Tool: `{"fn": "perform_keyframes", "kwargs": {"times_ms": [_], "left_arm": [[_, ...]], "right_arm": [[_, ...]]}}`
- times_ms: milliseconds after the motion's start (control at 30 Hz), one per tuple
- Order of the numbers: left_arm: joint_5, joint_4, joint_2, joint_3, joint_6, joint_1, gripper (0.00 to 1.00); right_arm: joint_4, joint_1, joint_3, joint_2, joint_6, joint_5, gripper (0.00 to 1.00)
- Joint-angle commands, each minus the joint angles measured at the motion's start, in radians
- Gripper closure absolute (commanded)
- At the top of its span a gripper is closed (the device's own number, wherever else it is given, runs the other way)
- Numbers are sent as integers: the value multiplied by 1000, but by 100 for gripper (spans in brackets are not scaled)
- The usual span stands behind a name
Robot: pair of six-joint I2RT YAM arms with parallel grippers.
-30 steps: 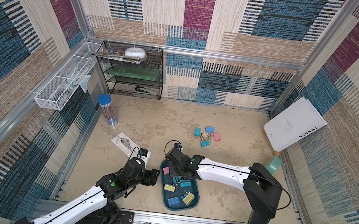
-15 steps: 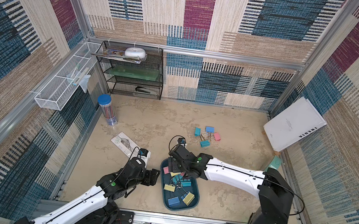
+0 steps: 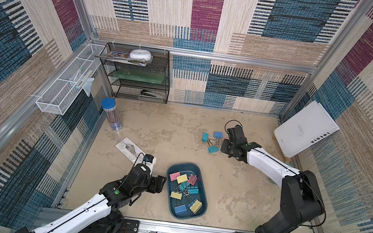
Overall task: Put the binder clips in the storage box
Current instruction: Adjust the binder clip at the center of the board.
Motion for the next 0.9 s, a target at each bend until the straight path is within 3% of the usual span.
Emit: {"fn": "perform_keyframes", "kwargs": {"times_ms": [0, 200, 333, 667, 867], "left_arm": [[17, 17, 3, 0, 13, 1, 18], [14, 16, 4, 1, 11, 0, 18], [15, 16, 0, 0, 11, 0, 18], [12, 16, -2, -3, 11, 0, 18], [9, 15, -3, -3, 11, 0, 18]], "right_arm": [[83, -21, 75, 71, -86, -81, 100], [3, -51, 304, 293, -147, -134, 100], [-23, -59, 374, 381, -151, -148, 100], [-28, -65, 423, 463, -164, -164, 100], [-17, -65, 328, 417, -147, -175, 100]]}}
